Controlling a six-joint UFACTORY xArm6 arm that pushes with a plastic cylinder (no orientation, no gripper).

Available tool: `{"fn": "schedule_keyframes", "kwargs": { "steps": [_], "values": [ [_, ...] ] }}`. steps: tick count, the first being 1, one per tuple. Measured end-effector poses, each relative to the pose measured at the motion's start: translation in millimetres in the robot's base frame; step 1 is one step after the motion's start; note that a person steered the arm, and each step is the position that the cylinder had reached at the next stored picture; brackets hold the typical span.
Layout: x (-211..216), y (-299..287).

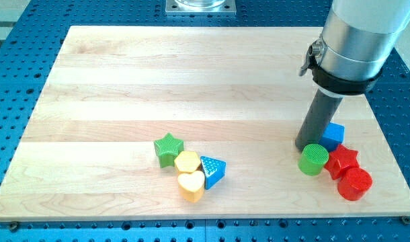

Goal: Move your arm to the right of the red circle

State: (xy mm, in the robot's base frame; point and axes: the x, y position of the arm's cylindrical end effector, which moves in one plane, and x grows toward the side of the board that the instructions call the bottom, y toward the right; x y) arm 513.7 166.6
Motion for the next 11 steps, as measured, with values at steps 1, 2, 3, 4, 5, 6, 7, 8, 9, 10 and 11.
{"fn": "schedule_keyframes", "kwargs": {
  "steps": [1, 2, 3, 4, 5, 6, 7, 8, 9, 10, 11],
  "values": [
    [0, 0],
    [-25, -2],
    [-30, -2],
    [-30, -2],
    [-30, -2],
    [-43, 6],
    [-89, 57],
    [-90, 134],
    [-41, 178],
    [32, 171],
    [67, 101]
  ]
}}
